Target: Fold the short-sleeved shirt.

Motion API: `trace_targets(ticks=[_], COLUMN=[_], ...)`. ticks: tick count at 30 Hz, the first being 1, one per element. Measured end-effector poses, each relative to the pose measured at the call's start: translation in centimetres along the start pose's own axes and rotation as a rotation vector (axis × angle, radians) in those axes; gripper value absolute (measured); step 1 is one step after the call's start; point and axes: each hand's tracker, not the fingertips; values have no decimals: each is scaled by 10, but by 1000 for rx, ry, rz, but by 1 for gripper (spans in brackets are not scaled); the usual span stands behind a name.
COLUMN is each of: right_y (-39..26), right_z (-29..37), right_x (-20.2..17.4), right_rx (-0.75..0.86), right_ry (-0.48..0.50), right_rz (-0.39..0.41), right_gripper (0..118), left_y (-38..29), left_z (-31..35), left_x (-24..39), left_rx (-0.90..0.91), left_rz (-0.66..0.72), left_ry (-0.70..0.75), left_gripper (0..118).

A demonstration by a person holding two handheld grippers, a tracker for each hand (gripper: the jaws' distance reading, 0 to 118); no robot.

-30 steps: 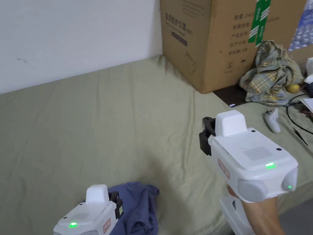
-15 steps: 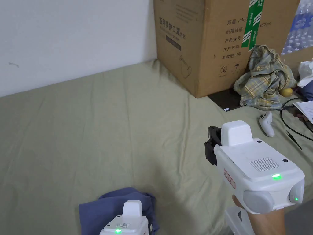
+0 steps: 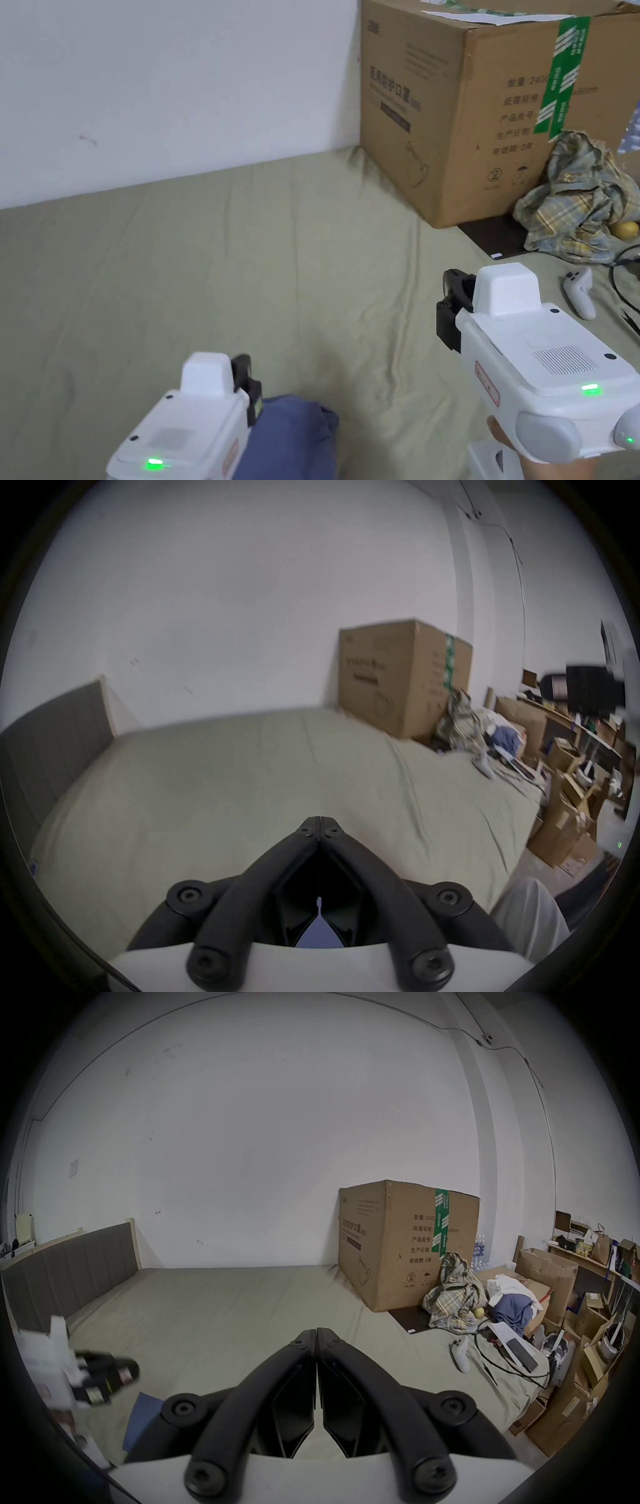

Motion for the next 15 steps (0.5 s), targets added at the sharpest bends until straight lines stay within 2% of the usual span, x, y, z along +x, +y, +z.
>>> trace_targets(ticks=[9, 15], right_y=[16, 21], right_z=[1, 1], right_x=[-33, -51], right_rx=[76, 104], right_ry=[45, 68], right_rz=[23, 34], right_gripper=[0, 0], left_y=[55, 58], left_z=[53, 85], left_x=[-77, -113], left_rx=[238, 298], left_rz=[-15, 9], left_ry=[230, 297], left_gripper=[0, 0])
